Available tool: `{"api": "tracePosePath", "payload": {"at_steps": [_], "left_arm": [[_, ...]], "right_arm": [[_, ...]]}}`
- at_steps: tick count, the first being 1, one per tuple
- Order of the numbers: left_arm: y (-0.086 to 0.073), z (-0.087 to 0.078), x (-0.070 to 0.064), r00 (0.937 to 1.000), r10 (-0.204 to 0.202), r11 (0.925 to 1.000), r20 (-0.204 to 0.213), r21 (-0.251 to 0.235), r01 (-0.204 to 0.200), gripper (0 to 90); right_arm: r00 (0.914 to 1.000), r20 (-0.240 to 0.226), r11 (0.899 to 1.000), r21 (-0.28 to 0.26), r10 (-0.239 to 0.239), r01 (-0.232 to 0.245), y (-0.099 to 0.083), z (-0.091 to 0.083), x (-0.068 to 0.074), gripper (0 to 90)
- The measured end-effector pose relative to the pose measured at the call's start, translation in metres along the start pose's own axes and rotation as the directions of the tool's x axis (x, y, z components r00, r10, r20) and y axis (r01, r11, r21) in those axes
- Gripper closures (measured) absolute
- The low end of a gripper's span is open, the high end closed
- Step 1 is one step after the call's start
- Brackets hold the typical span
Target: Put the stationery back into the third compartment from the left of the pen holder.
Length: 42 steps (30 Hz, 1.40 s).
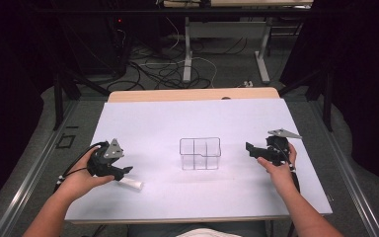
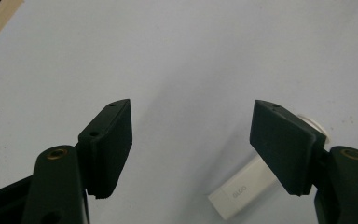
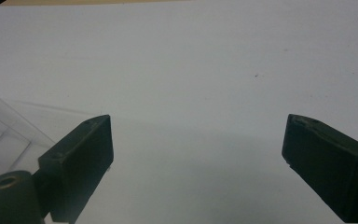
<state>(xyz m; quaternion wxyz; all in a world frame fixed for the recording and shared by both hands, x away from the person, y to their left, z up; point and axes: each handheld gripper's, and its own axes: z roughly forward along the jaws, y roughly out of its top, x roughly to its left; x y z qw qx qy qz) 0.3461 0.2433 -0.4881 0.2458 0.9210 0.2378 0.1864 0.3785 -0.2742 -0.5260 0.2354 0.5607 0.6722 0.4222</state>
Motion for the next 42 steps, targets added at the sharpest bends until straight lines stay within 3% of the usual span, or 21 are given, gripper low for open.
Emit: {"api": "tracePosePath", "payload": {"at_steps": [5,10,13,21,27,30,33,42], "left_arm": [[-0.003,0.004,-0.003,0.9995,0.023,0.9994,0.023,0.027,-0.023,31.0],[-0.006,0.006,-0.007,0.9964,0.069,0.9954,0.05,0.063,-0.072,31.6],[-0.006,0.008,-0.009,0.9911,0.116,0.9896,0.065,0.079,-0.121,31.7],[0.0,0.008,-0.014,0.9676,0.235,0.963,0.093,0.113,-0.244,33.9],[0.007,0.01,-0.019,0.9501,0.287,0.944,0.122,0.132,-0.302,36.4],[0.009,0.012,-0.023,0.9379,0.316,0.9307,0.144,0.145,-0.336,37.2],[0.011,0.013,-0.026,0.9215,0.351,0.9125,0.166,0.16,-0.377,37.5],[0.006,0.018,-0.03,0.9019,0.381,0.89,0.204,0.184,-0.417,40.0]], "right_arm": [[1.0,0.0,1.0,0.003,0.001,-0.001,0.0,0.001,0.0,8.3],[1.0,-0.001,1.0,0.005,0.001,-0.001,0.0,0.001,0.001,8.4],[1.0,-0.002,1.0,0.005,-0.001,0.001,-0.001,0.001,0.001,8.4],[1.0,-0.003,1.0,0.006,0.008,-0.007,-0.001,0.001,0.003,8.4],[1.0,-0.004,1.0,0.005,0.008,-0.008,-0.001,0.001,0.003,8.5],[1.0,-0.005,1.0,0.009,0.007,-0.007,-0.001,0.001,0.002,8.5],[1.0,-0.004,1.0,0.003,0.003,-0.003,-0.001,0.001,0.002,8.5],[1.0,-0.005,1.0,0.005,0.008,-0.008,0.0,0.001,0.002,8.6]]}}
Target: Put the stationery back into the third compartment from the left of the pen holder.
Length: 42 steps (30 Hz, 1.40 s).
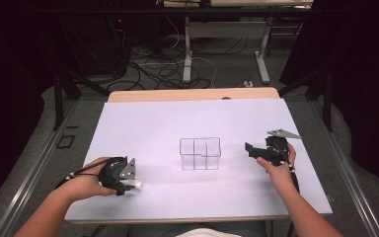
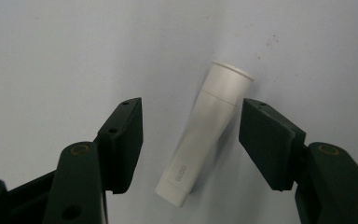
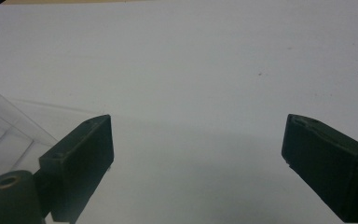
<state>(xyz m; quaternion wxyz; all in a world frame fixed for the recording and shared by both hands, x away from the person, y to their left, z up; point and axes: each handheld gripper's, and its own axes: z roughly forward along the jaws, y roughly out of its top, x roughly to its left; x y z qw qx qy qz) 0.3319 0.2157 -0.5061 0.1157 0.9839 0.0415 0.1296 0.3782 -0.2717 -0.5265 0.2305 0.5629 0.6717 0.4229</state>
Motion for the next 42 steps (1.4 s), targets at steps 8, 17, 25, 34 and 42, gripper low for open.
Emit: {"api": "tracePosePath", "payload": {"at_steps": [8,17,25,34,42], "left_arm": [[0.0,0.005,-0.002,0.9999,0.007,0.9999,0.009,0.015,-0.008,42.3],[-0.004,0.008,0.003,0.9998,0.014,0.9986,0.011,0.051,-0.015,45.6],[-0.014,0.012,0.003,0.9995,0.013,0.9967,0.03,0.08,-0.016,48.1],[-0.02,0.015,0.003,0.9983,0.051,0.9929,0.029,0.106,-0.054,52.8],[-0.018,0.016,0.003,0.9917,0.128,0.9838,0.014,0.125,-0.129,60.5]], "right_arm": [[1.0,-0.001,1.0,0.001,0.0,0.0,0.0,0.0,0.001,8.6],[1.0,-0.002,1.0,0.005,0.0,0.0,0.0,0.0,0.0,8.8],[1.0,0.003,1.0,0.002,-0.004,0.004,0.0,0.0,-0.001,9.4],[1.0,0.001,1.0,0.006,-0.003,0.003,0.0,0.001,0.0,9.4],[1.0,0.002,1.0,0.006,-0.004,0.004,0.0,0.001,0.0,9.5]]}}
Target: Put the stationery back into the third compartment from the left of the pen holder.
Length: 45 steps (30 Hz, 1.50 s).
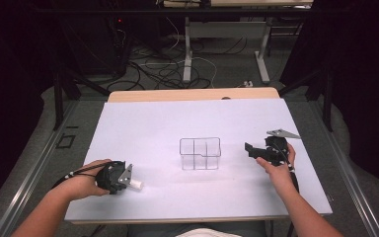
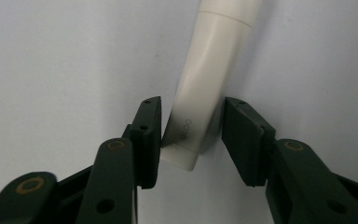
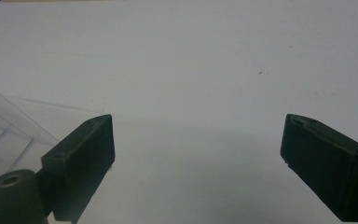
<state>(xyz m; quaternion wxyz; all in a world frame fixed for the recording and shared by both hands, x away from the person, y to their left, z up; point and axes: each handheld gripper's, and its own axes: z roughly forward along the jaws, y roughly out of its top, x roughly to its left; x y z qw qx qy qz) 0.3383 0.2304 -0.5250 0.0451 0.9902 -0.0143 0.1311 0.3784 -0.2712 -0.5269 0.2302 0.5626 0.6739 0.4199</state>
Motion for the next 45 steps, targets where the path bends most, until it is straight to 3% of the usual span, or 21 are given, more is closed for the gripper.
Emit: {"api": "tracePosePath", "payload": {"at_steps": [9,13,19,24,30,32,34,36,41,44,45], "left_arm": [[0.0,0.0,0.0,0.9972,0.073,0.9973,-0.016,0.012,-0.073,68.2],[-0.001,-0.003,0.001,0.9959,0.088,0.9961,-0.019,0.0,-0.088,70.3],[-0.002,-0.003,0.0,0.9969,0.077,0.997,-0.019,-0.005,-0.077,70.9],[-0.001,-0.003,0.001,0.9995,0.025,0.9997,-0.019,-0.005,-0.025,71.1],[0.0,-0.009,0.004,0.9961,-0.087,0.9952,0.012,-0.044,0.087,71.3],[0.001,-0.013,0.005,0.9886,-0.148,0.9862,0.03,-0.071,0.149,71.3],[0.001,-0.016,0.006,0.9822,-0.185,0.9779,0.033,-0.094,0.187,71.3],[0.002,-0.02,0.007,0.9736,-0.225,0.9647,0.038,-0.131,0.228,71.3],[0.002,-0.027,0.01,0.9486,-0.311,0.9167,0.06,-0.245,0.316,71.3],[0.003,-0.031,0.012,0.9322,-0.353,0.8825,0.08,-0.303,0.36,71.3],[0.003,-0.032,0.013,0.9242,-0.374,0.8699,0.079,-0.316,0.379,71.3]], "right_arm": [[1.0,0.0,1.0,0.0,-0.001,0.001,0.0,0.0,0.0,9.5],[1.0,0.001,1.0,0.0,-0.001,0.001,0.0,0.0,0.0,9.6],[1.0,0.001,1.0,0.001,0.0,0.0,0.0,0.0,0.0,9.6],[1.0,0.002,1.0,-0.001,-0.005,0.005,0.0,0.0,0.0,9.6],[1.0,0.001,1.0,-0.002,0.005,-0.005,0.0,0.0,0.0,9.6],[1.0,0.0,1.0,0.001,0.005,-0.005,0.0,0.0,0.0,9.6],[1.0,0.0,1.0,0.0,0.005,-0.005,0.0,0.0,0.0,9.6],[1.0,0.001,1.0,-0.004,0.006,-0.006,0.0,0.0,0.0,9.6],[1.0,0.0,1.0,-0.004,0.005,-0.005,0.0,0.0,-0.001,9.6],[1.0,0.0,1.0,-0.002,0.007,-0.007,0.0,0.0,-0.001,9.6],[1.0,0.001,1.0,-0.006,0.004,-0.004,0.001,0.0,-0.002,9.6]]}}
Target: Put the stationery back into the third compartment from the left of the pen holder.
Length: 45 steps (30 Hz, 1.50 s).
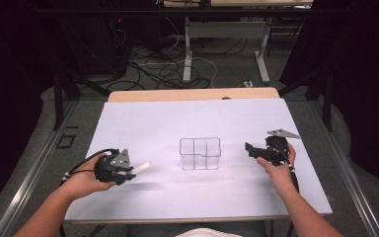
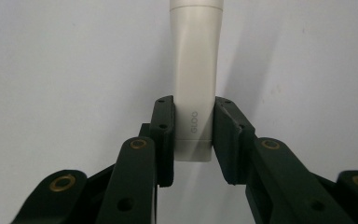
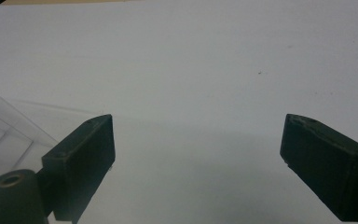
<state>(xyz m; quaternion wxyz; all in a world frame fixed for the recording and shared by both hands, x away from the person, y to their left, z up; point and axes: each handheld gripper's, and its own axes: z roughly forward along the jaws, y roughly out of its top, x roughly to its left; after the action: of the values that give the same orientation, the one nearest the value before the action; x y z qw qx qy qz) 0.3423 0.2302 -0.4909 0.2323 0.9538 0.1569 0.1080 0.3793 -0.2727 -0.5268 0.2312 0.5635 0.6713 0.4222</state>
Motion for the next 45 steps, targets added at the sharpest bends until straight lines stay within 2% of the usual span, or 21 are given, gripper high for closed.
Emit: {"api": "tracePosePath", "payload": {"at_steps": [3,5,7,9,11,13,16,19,22,23,28,32,35,36,37,38,39,40,42,43,45], "left_arm": [[0.002,-0.002,0.002,0.9985,-0.054,0.9969,0.007,-0.058,0.054,71.3],[0.002,-0.003,0.003,0.9952,-0.097,0.9899,0.011,-0.103,0.097,71.3],[0.003,-0.003,0.003,0.9878,-0.155,0.9744,0.01,-0.163,0.155,71.4],[0.002,-0.003,0.004,0.9819,-0.189,0.96,0.013,-0.208,0.188,71.4],[0.002,-0.004,0.006,0.9775,-0.211,0.9491,0.014,-0.237,0.208,71.3],[0.003,-0.004,0.006,0.9703,-0.242,0.9337,0.017,-0.268,0.237,71.3],[0.004,-0.003,0.007,0.9577,-0.286,0.9034,0.031,-0.324,0.281,71.4],[0.009,-0.002,0.009,0.9462,-0.32,0.8773,0.047,-0.362,0.315,71.3],[0.013,-0.002,0.011,0.9392,-0.339,0.8516,0.057,-0.406,0.332,71.3],[0.015,-0.001,0.011,0.9352,-0.349,0.8396,0.058,-0.424,0.34,71.4],[0.029,0.001,0.013,0.9252,-0.375,0.8103,0.057,-0.464,0.357,71.3],[0.041,0.002,0.012,0.9161,-0.398,0.7785,0.048,-0.511,0.365,71.4],[0.051,0.004,0.011,0.9096,-0.413,0.7542,0.045,-0.543,0.369,71.4],[0.054,0.005,0.011,0.905,-0.422,0.7461,0.05,-0.548,0.378,71.3],[0.057,0.006,0.011,0.9006,-0.431,0.7321,0.056,-0.562,0.385,71.3],[0.06,0.007,0.011,0.8972,-0.438,0.7239,0.057,-0.569,0.389,71.3],[0.063,0.008,0.011,0.8945,-0.443,0.7165,0.059,-0.576,0.393,71.3],[0.066,0.01,0.011,0.8885,-0.454,0.7014,0.066,-0.588,0.402,71.3],[0.072,0.012,0.011,0.8868,-0.456,0.6917,0.077,-0.597,0.407,71.3],[0.076,0.013,0.01,0.8847,-0.46,0.6832,0.074,-0.607,0.406,71.4],[0.084,0.016,0.008,0.8801,-0.468,0.6608,0.082,-0.629,0.41,71.3]], "right_arm": [[0.9999,-0.002,1.0,0.004,0.011,-0.011,0.0,0.001,0.0,9.6],[1.0,-0.005,1.0,0.009,0.008,-0.008,0.0,0.001,0.0,9.6],[1.0,-0.007,1.0,0.001,0.003,-0.003,0.001,0.002,0.001,9.6],[0.9999,-0.008,1.0,0.001,0.007,-0.007,0.001,0.001,0.002,9.6],[0.9999,-0.008,1.0,-0.001,0.009,-0.009,0.001,0.001,0.003,9.6],[0.9999,-0.009,1.0,-0.004,0.005,-0.005,0.001,0.0,0.004,9.8],[1.0,-0.008,1.0,-0.01,0.004,-0.004,0.001,-0.001,0.004,10.0],[0.9999,-0.015,1.0,-0.016,0.004,-0.005,0.002,-0.002,0.005,10.0],[0.9995,-0.029,1.0,-0.019,0.013,-0.014,0.004,-0.003,0.008,10.0],[0.9993,-0.035,1.0,-0.026,0.01,-0.011,0.005,-0.004,0.009,10.0],[0.9972,-0.075,1.0,-0.028,-0.004,0.002,0.01,-0.007,0.017,10.0],[0.9942,-0.108,0.999,-0.038,-0.001,-0.003,0.014,-0.009,0.026,10.0],[0.9932,-0.103,0.996,-0.077,-0.054,0.046,0.018,-0.011,0.033,10.3],[0.9915,-0.101,0.992,-0.106,-0.083,0.072,0.02,-0.013,0.038,10.3],[0.9901,-0.106,0.99,-0.119,-0.092,0.08,0.022,-0.014,0.04,10.3],[0.9901,-0.106,0.99,-0.119,-0.092,0.08,0.022,-0.014,0.04,10.3],[0.9869,-0.129,0.987,-0.138,-0.097,0.079,0.026,-0.017,0.044,10.3],[0.9869,-0.129,0.987,-0.138,-0.097,0.079,0.026,-0.017,0.044,10.3],[0.984,-0.15,0.986,-0.147,-0.097,0.075,0.031,-0.019,0.049,11.1],[0.9821,-0.159,0.985,-0.153,-0.102,0.077,0.033,-0.019,0.052,11.6],[0.9792,-0.179,0.985,-0.162,-0.096,0.067,0.039,-0.02,0.057,12.1]]}}
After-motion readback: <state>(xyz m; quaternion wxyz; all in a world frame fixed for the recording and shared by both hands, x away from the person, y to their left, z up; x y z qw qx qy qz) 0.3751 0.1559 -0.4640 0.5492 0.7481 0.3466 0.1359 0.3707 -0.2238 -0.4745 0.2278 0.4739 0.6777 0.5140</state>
